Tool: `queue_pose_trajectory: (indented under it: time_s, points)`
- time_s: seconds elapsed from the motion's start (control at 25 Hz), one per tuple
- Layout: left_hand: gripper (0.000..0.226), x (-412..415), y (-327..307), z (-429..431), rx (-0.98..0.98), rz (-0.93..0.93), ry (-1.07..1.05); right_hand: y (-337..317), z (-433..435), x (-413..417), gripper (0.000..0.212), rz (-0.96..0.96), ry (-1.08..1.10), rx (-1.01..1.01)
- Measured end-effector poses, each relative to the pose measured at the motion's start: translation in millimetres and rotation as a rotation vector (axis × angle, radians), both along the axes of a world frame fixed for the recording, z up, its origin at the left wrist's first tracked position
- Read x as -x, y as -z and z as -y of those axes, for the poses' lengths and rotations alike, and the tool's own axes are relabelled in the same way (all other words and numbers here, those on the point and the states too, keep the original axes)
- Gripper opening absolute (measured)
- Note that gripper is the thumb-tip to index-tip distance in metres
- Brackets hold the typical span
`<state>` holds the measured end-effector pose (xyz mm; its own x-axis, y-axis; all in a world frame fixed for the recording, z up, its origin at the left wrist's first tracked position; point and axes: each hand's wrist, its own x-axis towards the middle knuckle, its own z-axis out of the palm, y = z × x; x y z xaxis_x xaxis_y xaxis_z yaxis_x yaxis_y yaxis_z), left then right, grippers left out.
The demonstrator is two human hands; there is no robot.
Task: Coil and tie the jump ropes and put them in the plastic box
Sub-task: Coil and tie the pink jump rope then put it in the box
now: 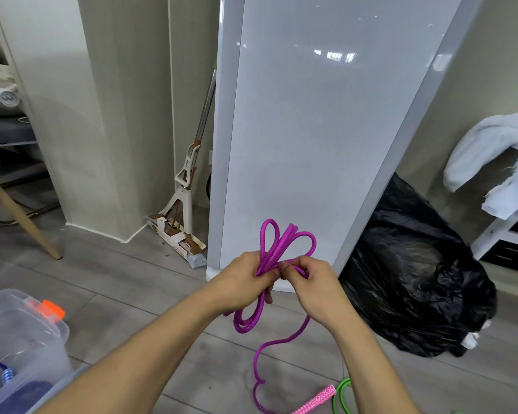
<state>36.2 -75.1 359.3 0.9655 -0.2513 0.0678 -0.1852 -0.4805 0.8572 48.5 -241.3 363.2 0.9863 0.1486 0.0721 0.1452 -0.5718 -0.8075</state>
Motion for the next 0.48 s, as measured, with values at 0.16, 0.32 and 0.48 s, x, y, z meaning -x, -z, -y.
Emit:
queue_pose_trajectory:
  time_s: [0.16, 0.32, 0.48]
  points:
    - [0.016, -5, 0, -2, -0.111, 0.103, -0.192, 0, 0, -1, 0.023, -0.082, -0.044, -0.039]
    - [0.027, -23, 6, -16, 0.168, 0.01, -0.613, 4, 19, -6, 0.034, -0.099, 0.034, 0.015]
    - [0.026, -34, 11, -39, 0.524, -0.071, -0.885, 5, 34, -10, 0.032, -0.234, 0.043, 0.049]
